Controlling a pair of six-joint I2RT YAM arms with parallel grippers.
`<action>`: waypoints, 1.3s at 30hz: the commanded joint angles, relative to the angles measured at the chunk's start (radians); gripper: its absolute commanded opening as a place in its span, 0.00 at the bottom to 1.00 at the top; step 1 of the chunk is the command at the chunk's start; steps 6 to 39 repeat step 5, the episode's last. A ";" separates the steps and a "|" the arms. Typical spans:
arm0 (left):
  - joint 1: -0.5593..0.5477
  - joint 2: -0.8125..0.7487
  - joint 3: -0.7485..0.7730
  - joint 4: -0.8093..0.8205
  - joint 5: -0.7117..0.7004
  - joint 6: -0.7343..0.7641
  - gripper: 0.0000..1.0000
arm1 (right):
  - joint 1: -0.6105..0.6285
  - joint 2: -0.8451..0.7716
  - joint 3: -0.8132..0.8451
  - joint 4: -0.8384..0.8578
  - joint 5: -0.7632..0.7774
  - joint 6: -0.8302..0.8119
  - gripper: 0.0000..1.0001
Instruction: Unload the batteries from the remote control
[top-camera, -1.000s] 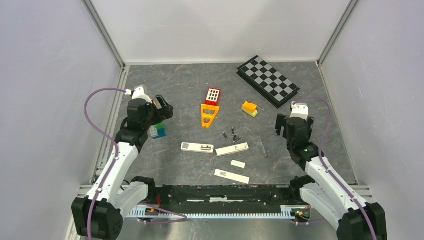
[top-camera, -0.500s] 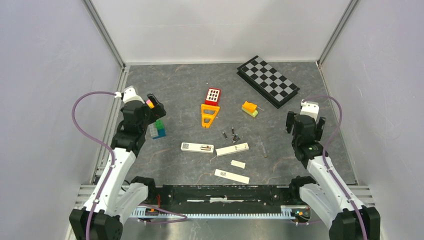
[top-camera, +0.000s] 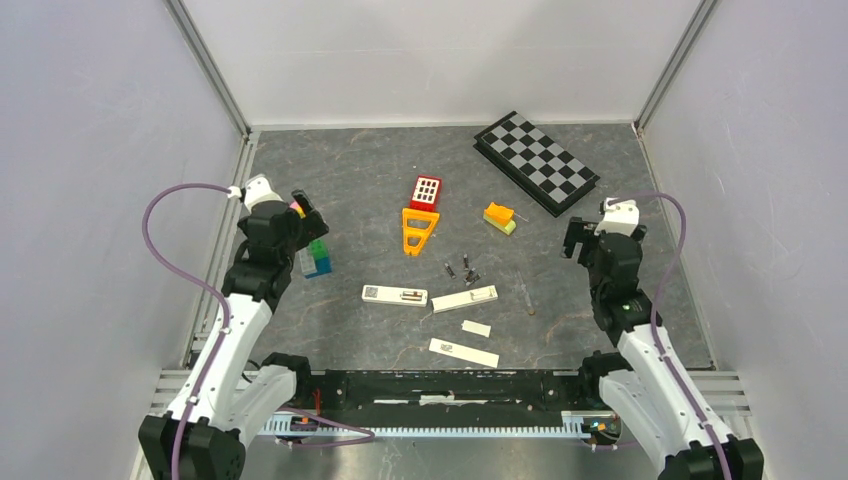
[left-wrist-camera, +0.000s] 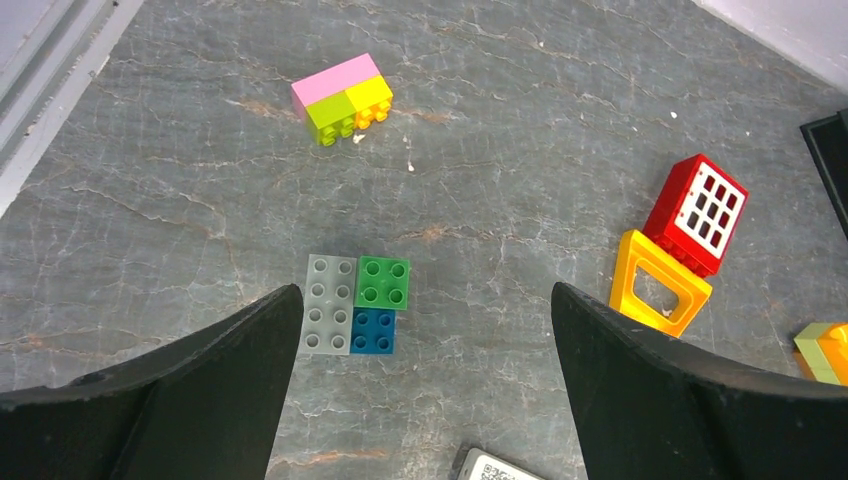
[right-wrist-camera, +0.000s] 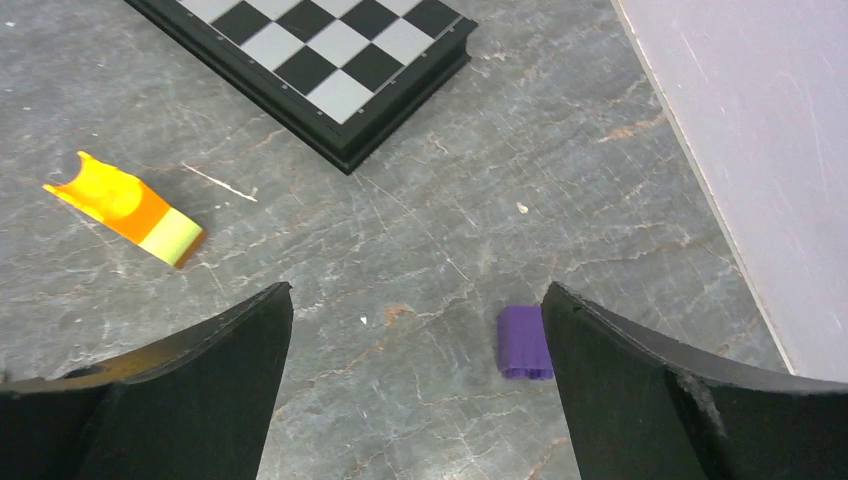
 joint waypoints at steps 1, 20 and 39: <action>0.003 0.014 0.065 -0.020 -0.073 -0.022 1.00 | -0.003 -0.032 -0.017 0.082 -0.061 -0.020 0.98; 0.004 0.031 0.088 -0.049 -0.118 -0.055 1.00 | -0.004 -0.036 -0.029 0.083 -0.055 -0.026 0.98; 0.004 0.031 0.088 -0.049 -0.118 -0.055 1.00 | -0.004 -0.036 -0.029 0.083 -0.055 -0.026 0.98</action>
